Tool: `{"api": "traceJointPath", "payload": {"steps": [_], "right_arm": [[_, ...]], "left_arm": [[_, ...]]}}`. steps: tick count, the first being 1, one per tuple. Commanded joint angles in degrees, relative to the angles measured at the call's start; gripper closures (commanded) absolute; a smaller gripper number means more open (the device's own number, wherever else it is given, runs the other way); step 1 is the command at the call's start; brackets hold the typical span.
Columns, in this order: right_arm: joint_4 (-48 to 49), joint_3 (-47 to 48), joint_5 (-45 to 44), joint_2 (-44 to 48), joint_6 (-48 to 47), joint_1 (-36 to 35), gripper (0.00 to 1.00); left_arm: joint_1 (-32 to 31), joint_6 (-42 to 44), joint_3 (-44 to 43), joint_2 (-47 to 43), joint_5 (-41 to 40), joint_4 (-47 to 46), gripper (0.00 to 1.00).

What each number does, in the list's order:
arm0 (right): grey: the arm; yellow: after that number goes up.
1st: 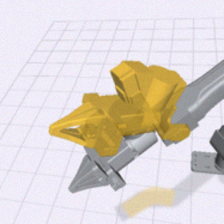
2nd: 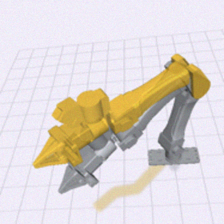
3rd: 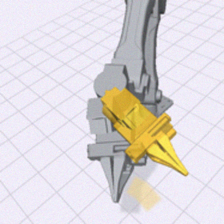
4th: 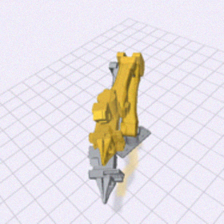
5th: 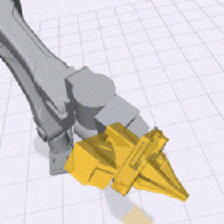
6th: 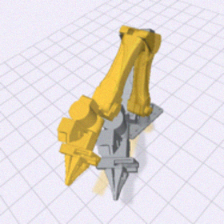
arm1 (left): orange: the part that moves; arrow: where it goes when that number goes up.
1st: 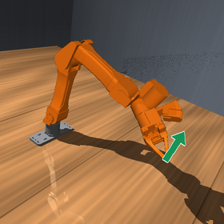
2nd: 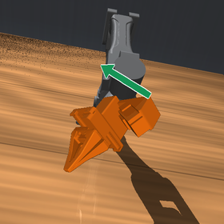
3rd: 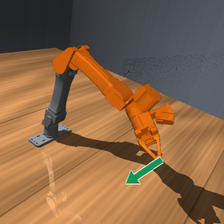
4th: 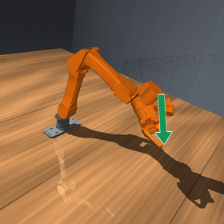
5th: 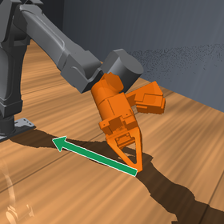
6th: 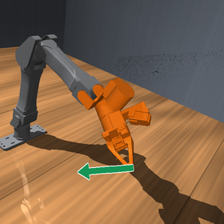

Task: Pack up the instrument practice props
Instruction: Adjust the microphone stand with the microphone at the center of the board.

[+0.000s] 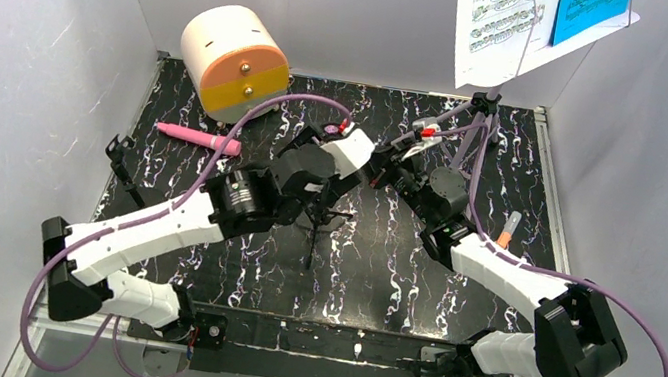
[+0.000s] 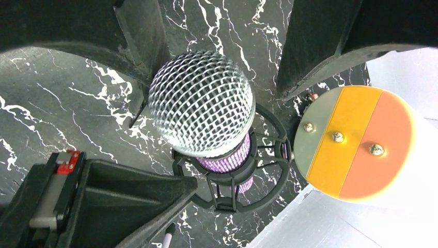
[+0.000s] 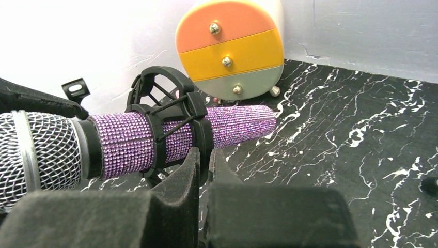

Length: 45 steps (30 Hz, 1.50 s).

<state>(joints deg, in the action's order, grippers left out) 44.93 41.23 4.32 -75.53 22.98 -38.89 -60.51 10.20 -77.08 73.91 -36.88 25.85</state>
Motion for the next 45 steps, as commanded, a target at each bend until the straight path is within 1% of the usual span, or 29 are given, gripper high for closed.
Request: {"api": "traceJointPath", "payload": {"steps": [1,3,5,8,10,13,16,18,20,23,24,26,28,32,34,35,39,43,45], "right_arm": [[0.67,-1.84,1.8,-1.28,-0.64,0.79,0.99],[0.92,-1.85,2.19,-1.53,-0.53,0.81,0.99],[1.15,-1.81,3.11,-1.78,-0.57,0.84,0.99],[1.8,-1.84,5.69,-2.23,-0.87,0.84,0.99],[2.08,-1.66,7.13,-2.69,-1.09,0.84,0.99],[3.26,-1.7,8.46,-3.49,-0.87,0.84,0.99],[4.29,-1.62,9.9,-4.12,-0.76,0.84,0.99],[4.61,-1.51,10.87,-4.48,-0.75,0.84,0.99],[4.88,-1.44,11.42,-4.7,-0.9,0.84,0.99],[4.99,-1.64,11.85,-4.79,-2.06,0.83,0.99],[4.95,-1.59,12.12,-4.85,-2.59,0.84,0.99],[4.56,-1.19,12.84,-5.04,-3.34,0.84,0.99],[4.13,-0.84,13.88,-5.28,-4.33,0.86,0.99],[4.18,-0.95,16.03,-5.35,-7.02,0.84,0.99],[4.41,-1.33,16.17,-5.18,-8.53,0.9,0.97],[4.53,-1.46,16.28,-5.14,-9.28,0.85,0.96],[4.3,-1.51,17.36,-5.07,-11.44,0.85,0.94],[2.71,-0.54,18.81,-4.84,-12.71,0.85,0.93],[1.86,-0.17,19.64,-4.72,-13.54,0.85,0.92]], "left_arm": [[-0.31,5.07,8.03,-7.54,-0.05,-12.64,0.29],[-0.31,7.5,13.5,-11.7,2.25,-19.13,0.27],[-0.31,11.24,17.65,-15.38,6.31,-22.33,0.25],[-0.31,19.44,24.72,-22.6,9.97,-29.66,0.13],[-0.15,24.39,30.24,-27.34,11.93,-34.14,0.1],[0.57,28.53,32.86,-31.84,16.79,-35.34,0.08],[2.08,31.09,32.6,-31.42,20.28,-33.33,0.07],[4.99,30.59,32.56,-30.28,23.77,-32.8,0.08],[11.26,26.36,32.98,-29.89,31.54,-33.57,0.08],[22.25,17.68,35.16,-30.31,43.49,-39.4,0.08],[24.91,14.6,35.57,-30.23,46.04,-40.98,0.08],[29.17,8.57,35.83,-29.15,50.02,-43.46,0.09],[32.41,1.89,36.36,-28.27,51.8,-45.88,0.1],[38.98,-17.07,38.03,-25.07,57.0,-52.71,0.14],[41.39,-27.74,39.98,-23.68,59.75,-58.23,0.18],[42.08,-31.01,40.85,-23.11,60.23,-60.18,0.21],[42.7,-37.42,43.04,-21.19,61.53,-64.15,0.31],[42.78,-42.53,46.54,-20.43,61.6,-71.22,0.34],[42.8,-44.84,47.05,-19.22,62.87,-74.03,0.35]]}}
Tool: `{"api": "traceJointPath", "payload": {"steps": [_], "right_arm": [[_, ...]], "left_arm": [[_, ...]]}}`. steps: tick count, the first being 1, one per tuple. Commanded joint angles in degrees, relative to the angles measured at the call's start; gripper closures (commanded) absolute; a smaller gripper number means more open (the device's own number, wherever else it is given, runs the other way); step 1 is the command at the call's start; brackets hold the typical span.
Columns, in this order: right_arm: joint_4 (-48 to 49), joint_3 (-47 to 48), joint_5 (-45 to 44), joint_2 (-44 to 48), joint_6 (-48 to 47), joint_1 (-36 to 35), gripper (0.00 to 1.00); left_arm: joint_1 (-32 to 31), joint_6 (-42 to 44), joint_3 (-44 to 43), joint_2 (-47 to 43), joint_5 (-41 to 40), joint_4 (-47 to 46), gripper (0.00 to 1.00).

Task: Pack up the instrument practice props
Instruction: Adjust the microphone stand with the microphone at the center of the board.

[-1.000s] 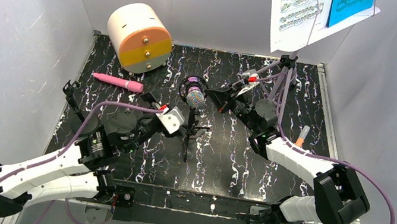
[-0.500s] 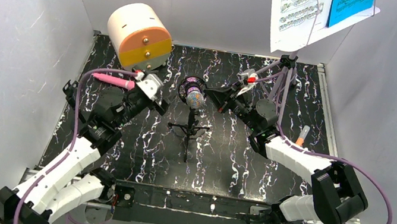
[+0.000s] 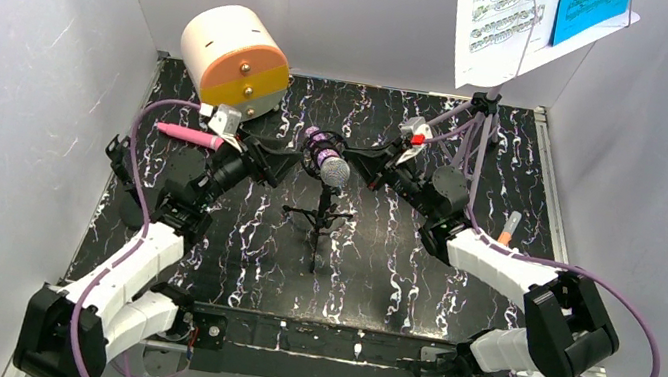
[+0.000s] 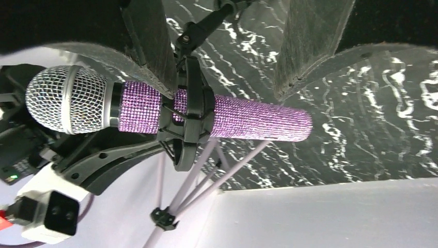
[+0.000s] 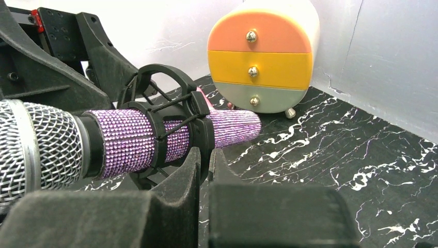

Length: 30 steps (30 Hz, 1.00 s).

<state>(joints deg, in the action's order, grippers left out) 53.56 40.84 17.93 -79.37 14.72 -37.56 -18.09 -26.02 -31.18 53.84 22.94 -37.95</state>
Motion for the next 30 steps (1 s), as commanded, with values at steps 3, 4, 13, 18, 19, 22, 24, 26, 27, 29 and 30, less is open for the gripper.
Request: {"api": "traceJointPath", "payload": {"steps": [3,4,13,18,19,22,24,26,27,29,30], "right_arm": [[-8.13,0.89,7.04,-1.02,-6.47,-0.46,0.92],[-8.65,1.24,7.36,-1.25,-6.72,-0.43,0.92],[-11.78,4.66,9.49,-3.75,-7.18,-0.47,0.91],[-13.78,7.39,10.83,-5.59,-7.18,-0.42,0.91],[-14.01,7.82,11.08,-5.83,-7.16,-0.46,0.91],[-14.61,8.64,11.22,-6.51,-7.29,-0.5,0.9],[-14.62,9.04,11.37,-6.87,-7.29,-0.49,0.9],[-14.65,9.51,11.79,-7.37,-7.21,-0.49,0.9],[-14.63,9.77,11.97,-7.62,-7.12,-0.47,0.9],[-14.62,10.23,12.2,-8.18,-6.91,-0.47,0.89],[-14.62,10.41,12.28,-8.36,-6.82,-0.48,0.89]], "left_arm": [[0.39,-11.37,0.66,3.16,5.32,-12.57,0.39],[0.36,-11.92,0.54,3.99,5.87,-12.94,0.41],[0.34,-13.57,2.0,2.54,7.03,-13.22,0.52],[0.36,-13.99,2.35,2.84,7.74,-11.76,0.57],[0.36,-14.13,2.47,2.78,7.61,-11.19,0.55],[0.27,-13.75,2.57,1.82,6.44,-8.44,0.51],[0.27,-13.06,2.21,1.02,5.88,-5.81,0.5],[0.29,-12.19,1.82,0.39,5.74,-3.35,0.5],[0.33,-11.58,1.45,0.03,5.72,-1.9,0.5],[0.32,-10.77,0.65,-0.18,6.16,0.37,0.5],[0.28,-10.45,0.23,-0.35,6.44,1.41,0.5]]}}
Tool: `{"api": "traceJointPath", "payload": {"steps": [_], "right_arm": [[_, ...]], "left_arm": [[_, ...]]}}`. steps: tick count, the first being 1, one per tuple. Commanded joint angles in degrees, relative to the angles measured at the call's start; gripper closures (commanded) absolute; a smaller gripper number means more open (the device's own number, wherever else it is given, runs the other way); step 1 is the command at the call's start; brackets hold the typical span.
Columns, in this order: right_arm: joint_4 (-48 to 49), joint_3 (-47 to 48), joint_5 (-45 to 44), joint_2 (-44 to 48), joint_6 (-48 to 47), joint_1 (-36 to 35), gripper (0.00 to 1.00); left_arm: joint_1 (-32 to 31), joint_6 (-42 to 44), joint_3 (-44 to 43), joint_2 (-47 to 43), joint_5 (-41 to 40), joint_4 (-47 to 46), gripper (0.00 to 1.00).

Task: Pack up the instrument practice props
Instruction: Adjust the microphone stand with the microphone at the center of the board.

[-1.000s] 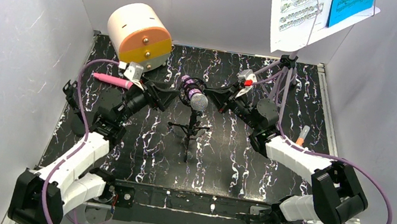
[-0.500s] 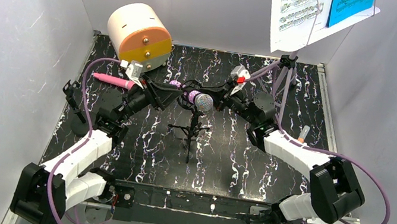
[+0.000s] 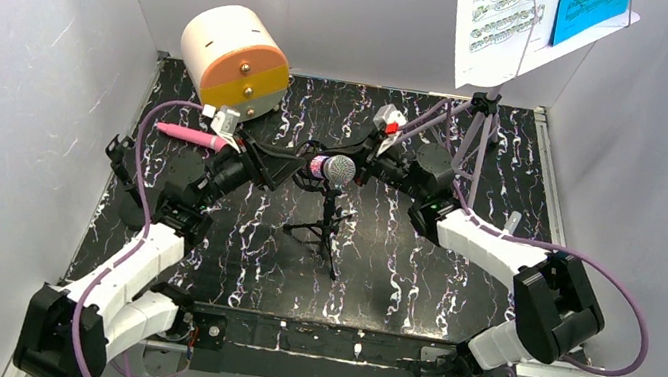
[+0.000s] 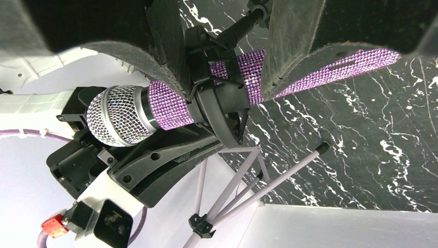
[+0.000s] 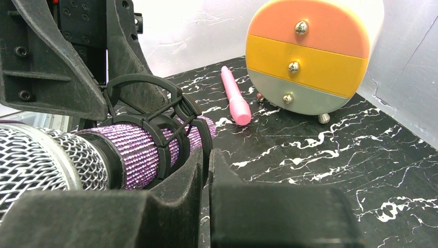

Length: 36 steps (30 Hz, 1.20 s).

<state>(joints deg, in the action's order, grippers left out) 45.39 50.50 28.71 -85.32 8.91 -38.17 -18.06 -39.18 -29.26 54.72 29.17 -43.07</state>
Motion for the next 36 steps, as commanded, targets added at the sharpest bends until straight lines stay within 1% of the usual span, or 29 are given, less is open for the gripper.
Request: {"api": "traceJointPath", "payload": {"steps": [1,3,4,6,7,8,10,12,15,20,25,29,32,36], "right_arm": [[-6.45,0.94,1.59,-2.6,-0.92,0.12,0.88],[-6.41,1.15,1.62,-2.81,-0.93,0.18,0.85],[-6.37,1.25,1.68,-2.88,-0.85,0.12,0.83],[-6.17,1.35,1.63,-2.92,-0.65,0.18,0.79],[-5.98,1.35,1.53,-2.86,-0.38,0.14,0.75],[-5.73,1.16,1.24,-2.72,-0.21,0.16,0.71],[-4.79,0.31,-0.12,-2.07,0.28,0.13,0.61],[-3.22,-1.03,-1.95,-1.1,0.76,0.17,0.51],[0.58,-4.09,-4.38,1.38,1.34,0.17,0.41],[12.42,-12.43,-5.31,5.39,-0.28,0.12,0.33],[26.04,-21.01,-2.08,8.26,-2.47,0.13,0.27],[30.11,-21.46,3.82,8.45,-2.54,-0.3,0.25],[33.44,-21.19,4.68,7.97,-3.1,-2.15,0.25],[38.1,-20.1,3.67,6.22,-3.22,-3.92,0.25]], "left_arm": [[0.24,3.02,-2.05,-1.42,0.28,7.53,0.48],[0.26,3.4,-2.56,-1.69,0.66,8.81,0.48],[0.31,3.48,-2.78,-1.65,0.83,9.21,0.5],[0.3,3.32,-3.26,-1.34,1.2,9.71,0.6],[0.31,3.19,-3.45,-1.1,1.38,9.83,0.67],[0.23,2.94,-3.64,-1.03,1.62,9.85,0.76],[0.24,2.36,-4.1,-1.19,1.54,10.24,0.86],[0.29,1.86,-5.02,-2.16,0.07,12.68,0.92],[0.26,2.39,-6.84,-4.27,-3.19,18.89,1.0],[0.16,1.7,-8.84,-7.69,-8.53,26.4,1.0],[-0.25,0.36,-9.59,-9.84,-13.41,30.49,1.0],[-1.01,-0.7,-9.78,-9.71,-14.23,30.59,1.0],[-1.71,-0.76,-10.07,-9.77,-14.68,30.59,1.0],[-2.98,-0.78,-10.45,-9.57,-15.26,30.39,1.0]]}}
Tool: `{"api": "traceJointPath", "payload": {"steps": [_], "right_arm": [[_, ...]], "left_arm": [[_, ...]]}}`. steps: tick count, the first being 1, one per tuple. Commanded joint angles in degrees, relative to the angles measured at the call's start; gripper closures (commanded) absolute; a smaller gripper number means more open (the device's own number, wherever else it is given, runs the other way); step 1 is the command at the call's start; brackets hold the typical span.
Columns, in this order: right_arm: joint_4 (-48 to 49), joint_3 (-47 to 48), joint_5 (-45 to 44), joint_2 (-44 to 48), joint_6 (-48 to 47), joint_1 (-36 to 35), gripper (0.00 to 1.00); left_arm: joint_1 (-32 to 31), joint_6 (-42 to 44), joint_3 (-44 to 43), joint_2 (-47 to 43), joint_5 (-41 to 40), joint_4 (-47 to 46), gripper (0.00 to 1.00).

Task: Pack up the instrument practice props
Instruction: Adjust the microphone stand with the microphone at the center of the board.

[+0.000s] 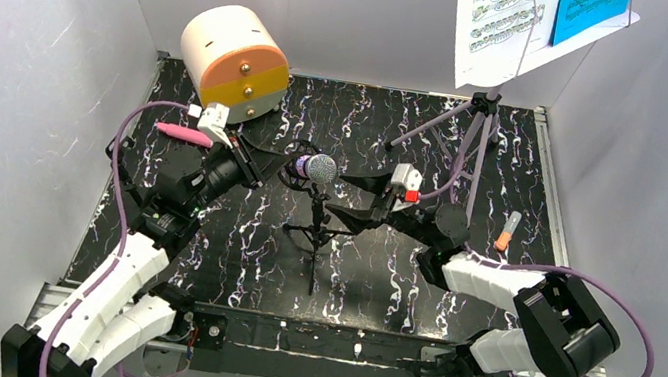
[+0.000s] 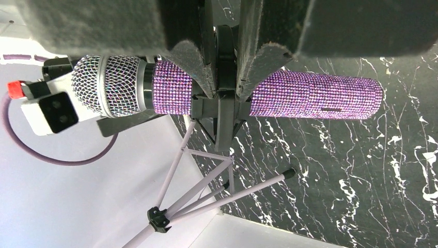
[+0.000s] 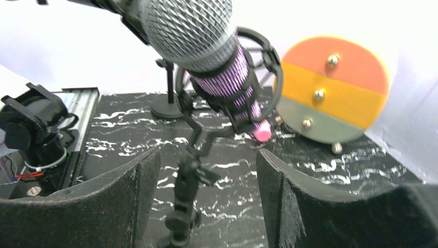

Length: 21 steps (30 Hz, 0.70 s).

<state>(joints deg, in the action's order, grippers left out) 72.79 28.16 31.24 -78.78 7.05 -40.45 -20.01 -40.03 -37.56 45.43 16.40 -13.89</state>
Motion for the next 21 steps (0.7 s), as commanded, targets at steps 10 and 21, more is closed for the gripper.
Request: {"api": "traceJointPath", "payload": {"steps": [10,21], "right_arm": [[22.01,5.28,-1.78,-6.01,0.53,-4.64,0.28],[29.31,4.78,-6.07,-7.29,1.84,-5.33,0.3]], "left_arm": [[-10.75,1.63,-2.9,1.59,-9.82,0.27,1.0],[-16.18,2.96,-2.6,2.5,-16.97,0.44,1.0]]}}
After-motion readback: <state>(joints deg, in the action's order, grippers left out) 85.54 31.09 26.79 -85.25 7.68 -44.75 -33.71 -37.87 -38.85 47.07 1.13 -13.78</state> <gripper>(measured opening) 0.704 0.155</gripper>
